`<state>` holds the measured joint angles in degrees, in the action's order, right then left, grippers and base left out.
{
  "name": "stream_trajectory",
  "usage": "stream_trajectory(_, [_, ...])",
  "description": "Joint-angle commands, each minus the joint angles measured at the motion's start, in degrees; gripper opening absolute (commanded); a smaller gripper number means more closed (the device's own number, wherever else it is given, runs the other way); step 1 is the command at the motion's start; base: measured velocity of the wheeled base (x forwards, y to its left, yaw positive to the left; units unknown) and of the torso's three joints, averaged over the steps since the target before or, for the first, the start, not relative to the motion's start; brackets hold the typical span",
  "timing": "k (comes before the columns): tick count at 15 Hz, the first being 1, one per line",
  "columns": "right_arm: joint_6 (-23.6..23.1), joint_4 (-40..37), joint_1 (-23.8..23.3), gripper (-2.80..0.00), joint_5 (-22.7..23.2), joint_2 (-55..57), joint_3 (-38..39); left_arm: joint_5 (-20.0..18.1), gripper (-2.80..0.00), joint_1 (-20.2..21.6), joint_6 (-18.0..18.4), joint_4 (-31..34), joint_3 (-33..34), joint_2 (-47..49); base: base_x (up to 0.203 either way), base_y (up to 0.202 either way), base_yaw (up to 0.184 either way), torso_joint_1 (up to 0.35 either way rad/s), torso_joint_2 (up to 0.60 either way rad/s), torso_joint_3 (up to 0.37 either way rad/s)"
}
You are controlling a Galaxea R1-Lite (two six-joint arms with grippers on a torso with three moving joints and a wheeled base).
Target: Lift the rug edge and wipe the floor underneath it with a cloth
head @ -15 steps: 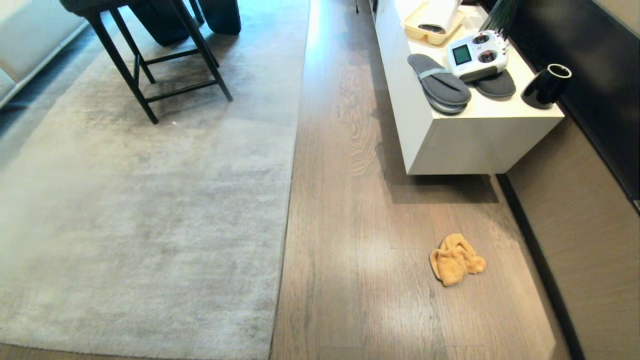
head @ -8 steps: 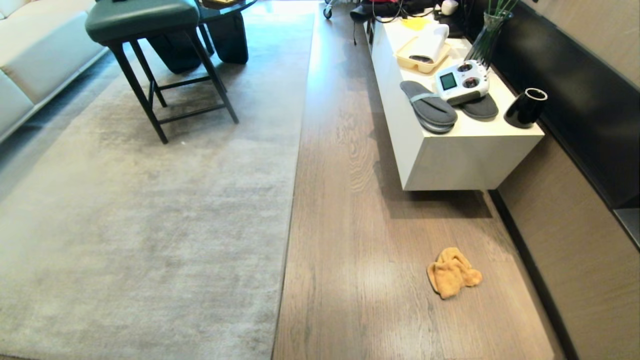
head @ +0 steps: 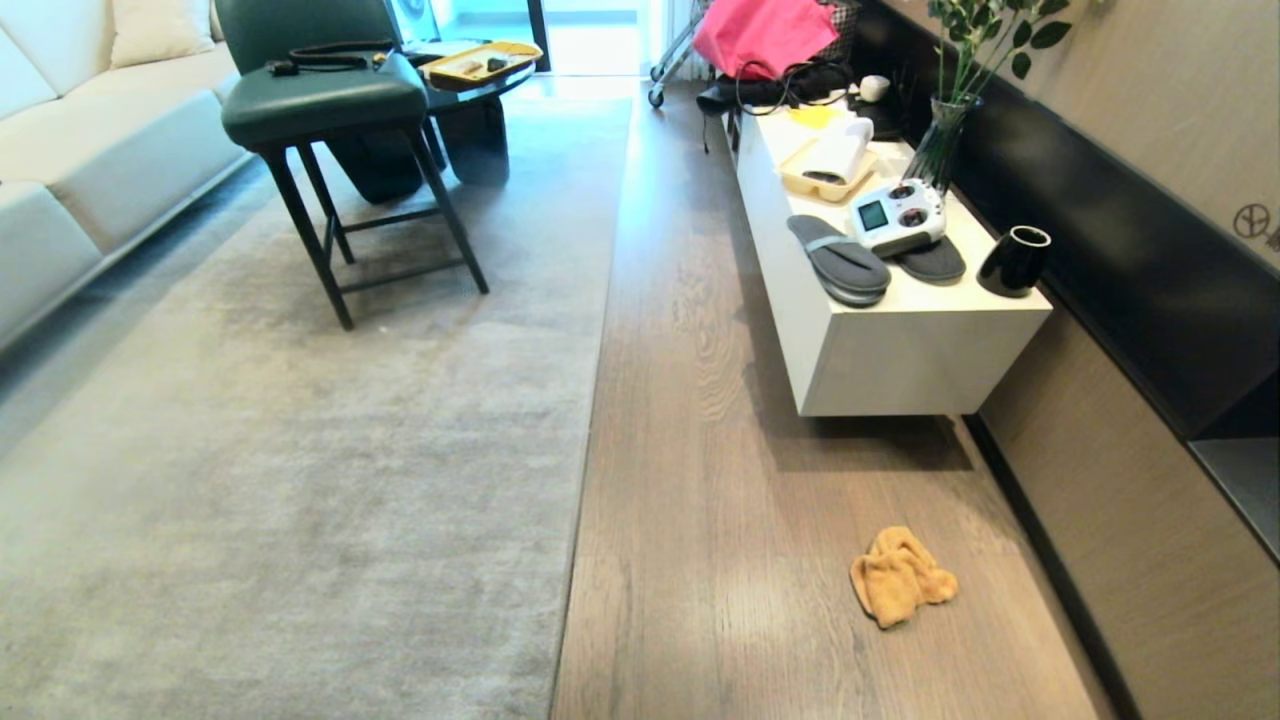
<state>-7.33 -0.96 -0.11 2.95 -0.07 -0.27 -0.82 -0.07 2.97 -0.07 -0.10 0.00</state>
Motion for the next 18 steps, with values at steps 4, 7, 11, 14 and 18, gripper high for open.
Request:
stream_trajectory(4, [-0.1,0.0,-0.1,-2.80,0.0,0.1,0.0,0.1,-2.80,0.0,0.0,-0.1,0.0,0.0,0.000,0.000,0.000,0.001,0.00,0.185])
stream_trajectory(7, [-0.1,0.0,-0.1,-2.80,0.0,0.1,0.0,0.1,-2.80,0.0,0.0,0.0,0.0,0.0,0.000,0.000,0.000,0.005,0.00,0.057])
stream_trajectory(11, [-0.1,0.0,0.0,-2.80,0.0,0.1,0.0,0.1,-2.80,0.1,0.0,0.0,0.0,0.0,0.000,0.000,0.000,0.000,0.00,0.000])
stream_trajectory(14, [-0.1,0.0,0.0,-2.80,0.0,0.1,0.0,0.1,-2.80,0.0,0.1,0.0,0.0,0.0,0.000,0.000,0.000,0.000,0.00,0.000])
stream_trajectory(18, [-0.1,0.0,-0.1,-2.80,0.0,0.1,0.0,0.2,-2.80,0.1,0.1,0.0,0.0,0.0,0.000,0.000,0.000,0.000,0.00,0.000])
